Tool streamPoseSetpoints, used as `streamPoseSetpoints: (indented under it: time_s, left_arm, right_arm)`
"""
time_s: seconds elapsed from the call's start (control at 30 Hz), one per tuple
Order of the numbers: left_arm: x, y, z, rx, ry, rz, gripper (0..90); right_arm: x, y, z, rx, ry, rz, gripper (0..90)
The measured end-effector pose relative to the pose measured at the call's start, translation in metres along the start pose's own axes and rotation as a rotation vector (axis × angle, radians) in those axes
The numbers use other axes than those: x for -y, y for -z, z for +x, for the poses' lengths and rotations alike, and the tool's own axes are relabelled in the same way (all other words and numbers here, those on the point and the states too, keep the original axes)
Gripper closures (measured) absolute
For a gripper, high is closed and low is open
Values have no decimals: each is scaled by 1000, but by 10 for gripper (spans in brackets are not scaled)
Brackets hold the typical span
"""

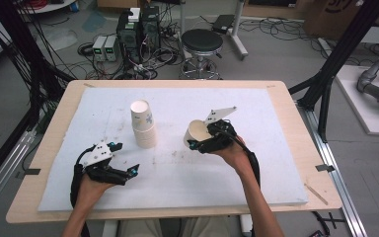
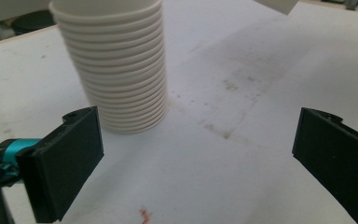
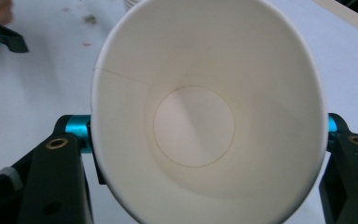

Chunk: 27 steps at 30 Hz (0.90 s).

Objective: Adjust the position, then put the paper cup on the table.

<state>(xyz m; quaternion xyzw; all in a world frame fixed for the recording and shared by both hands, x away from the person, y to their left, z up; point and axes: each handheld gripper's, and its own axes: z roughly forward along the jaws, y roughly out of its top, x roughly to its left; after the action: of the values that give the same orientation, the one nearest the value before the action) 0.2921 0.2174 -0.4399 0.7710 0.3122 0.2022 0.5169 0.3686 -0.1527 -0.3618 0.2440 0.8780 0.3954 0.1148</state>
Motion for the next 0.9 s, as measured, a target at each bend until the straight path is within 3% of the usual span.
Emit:
streamPoseSetpoints:
  time_s: [0.23, 0.43, 0.9]
  left_arm:
    - [9, 2, 4, -29, 26, -1, 17]
    - [13, 2, 5, -44, 25, -31, 17]
    - [14, 3, 8, -37, 49, -37, 17]
  right_arm:
    - [-5, -3, -4, 22, -4, 30, 310]
    - [-8, 1, -4, 37, -14, 29, 310]
    - [-11, 2, -7, 53, -34, 51, 310]
